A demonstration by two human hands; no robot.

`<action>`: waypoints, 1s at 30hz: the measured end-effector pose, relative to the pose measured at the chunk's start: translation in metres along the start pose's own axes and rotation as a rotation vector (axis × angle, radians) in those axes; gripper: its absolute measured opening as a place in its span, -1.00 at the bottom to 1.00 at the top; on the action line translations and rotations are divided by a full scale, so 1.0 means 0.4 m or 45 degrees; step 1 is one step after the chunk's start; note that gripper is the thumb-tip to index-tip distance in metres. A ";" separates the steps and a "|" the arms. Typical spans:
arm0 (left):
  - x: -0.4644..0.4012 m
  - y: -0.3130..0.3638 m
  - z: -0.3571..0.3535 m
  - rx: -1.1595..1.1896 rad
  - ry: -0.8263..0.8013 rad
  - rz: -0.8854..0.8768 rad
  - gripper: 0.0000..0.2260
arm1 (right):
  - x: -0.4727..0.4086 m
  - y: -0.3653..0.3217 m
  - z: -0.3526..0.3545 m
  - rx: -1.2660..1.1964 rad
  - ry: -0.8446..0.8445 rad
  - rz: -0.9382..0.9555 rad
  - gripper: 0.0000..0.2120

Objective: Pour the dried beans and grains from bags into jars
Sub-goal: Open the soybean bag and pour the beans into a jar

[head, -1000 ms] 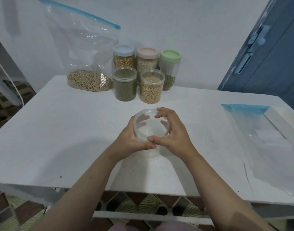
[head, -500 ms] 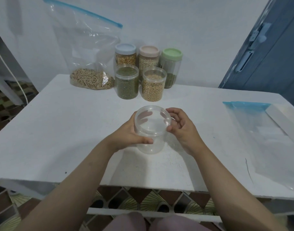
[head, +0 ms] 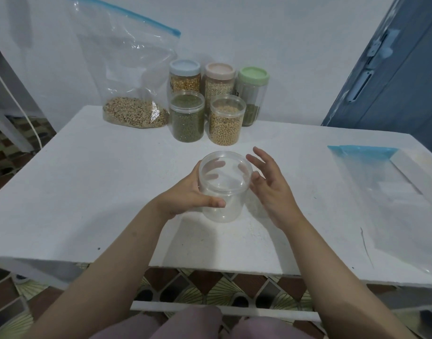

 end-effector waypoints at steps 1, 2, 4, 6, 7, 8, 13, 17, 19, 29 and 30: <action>0.000 0.000 0.000 0.004 0.005 -0.002 -0.13 | -0.001 -0.006 0.002 -0.011 0.024 0.012 -0.57; -0.001 -0.001 0.000 0.010 0.007 0.000 -0.12 | 0.001 -0.015 -0.001 -0.019 0.043 0.027 -0.63; -0.002 -0.004 0.001 0.017 0.008 0.002 -0.10 | 0.007 -0.040 -0.014 0.085 0.051 0.078 -0.61; -0.002 -0.006 0.001 0.026 0.002 -0.001 -0.07 | 0.010 -0.056 -0.043 0.297 -0.029 0.153 -0.51; -0.002 -0.007 -0.001 0.029 -0.004 -0.007 -0.06 | 0.010 -0.060 -0.063 0.390 -0.098 0.176 -0.46; -0.002 -0.008 -0.001 0.028 -0.004 -0.012 -0.07 | 0.008 -0.061 -0.078 0.451 -0.159 0.178 -0.41; -0.002 -0.005 -0.001 0.036 0.000 0.001 -0.06 | -0.020 -0.088 -0.070 0.542 -0.254 0.246 -0.37; -0.010 -0.005 -0.005 0.062 -0.034 -0.008 -0.06 | -0.027 -0.084 -0.055 0.484 -0.239 0.274 -0.51; -0.011 -0.001 -0.010 0.082 -0.052 -0.019 -0.08 | -0.024 -0.080 -0.058 0.445 -0.206 0.282 -0.54; -0.020 -0.009 -0.002 0.071 -0.033 0.011 -0.03 | -0.021 -0.039 -0.009 0.005 -0.187 0.051 -0.35; -0.021 -0.011 -0.002 0.064 -0.036 0.010 -0.03 | -0.012 -0.025 0.003 -0.043 -0.127 0.041 -0.42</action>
Point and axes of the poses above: each hand's wrist, its own x-axis away from the middle knuckle, its own z-axis out of the back of the hand, y = z × x, the point moved 7 cm from there along -x, towards the middle knuckle, and after that the axes turned 2 degrees about -y, right-handed, at the moved point
